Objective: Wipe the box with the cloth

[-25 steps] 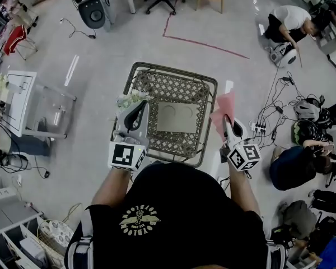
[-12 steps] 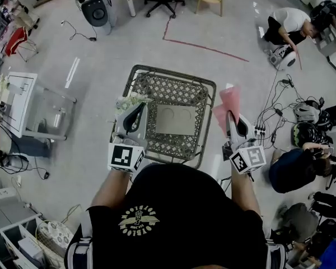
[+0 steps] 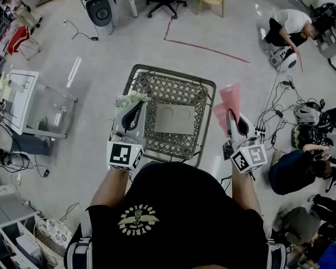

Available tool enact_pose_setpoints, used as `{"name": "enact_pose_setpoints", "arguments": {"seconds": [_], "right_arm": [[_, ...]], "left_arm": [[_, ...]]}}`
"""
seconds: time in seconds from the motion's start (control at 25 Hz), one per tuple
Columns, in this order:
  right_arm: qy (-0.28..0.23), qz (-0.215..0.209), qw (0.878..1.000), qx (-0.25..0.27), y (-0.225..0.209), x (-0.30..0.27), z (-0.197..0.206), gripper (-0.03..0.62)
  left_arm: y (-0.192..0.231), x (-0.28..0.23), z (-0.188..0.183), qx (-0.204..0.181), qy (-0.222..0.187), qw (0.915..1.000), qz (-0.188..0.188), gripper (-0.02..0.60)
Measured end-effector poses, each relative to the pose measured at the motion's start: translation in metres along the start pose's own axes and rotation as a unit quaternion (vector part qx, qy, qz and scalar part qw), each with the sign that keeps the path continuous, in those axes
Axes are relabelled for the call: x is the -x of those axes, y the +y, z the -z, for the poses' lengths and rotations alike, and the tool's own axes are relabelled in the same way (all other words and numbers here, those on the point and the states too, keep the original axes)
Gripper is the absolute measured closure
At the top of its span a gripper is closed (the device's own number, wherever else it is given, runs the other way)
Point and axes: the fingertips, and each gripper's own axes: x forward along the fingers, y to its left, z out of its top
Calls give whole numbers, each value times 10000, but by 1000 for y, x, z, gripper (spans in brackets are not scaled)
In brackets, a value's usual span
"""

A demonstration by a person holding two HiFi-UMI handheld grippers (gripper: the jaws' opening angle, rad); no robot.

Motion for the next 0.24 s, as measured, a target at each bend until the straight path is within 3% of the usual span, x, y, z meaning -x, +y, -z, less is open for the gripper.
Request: {"name": "enact_pose_setpoints", "arguments": {"seconds": [0.24], "right_arm": [[-41, -47, 10000, -39, -7, 12, -3, 577]], "left_arm": [[-12, 6, -6, -51, 5, 10000, -46, 581]]}}
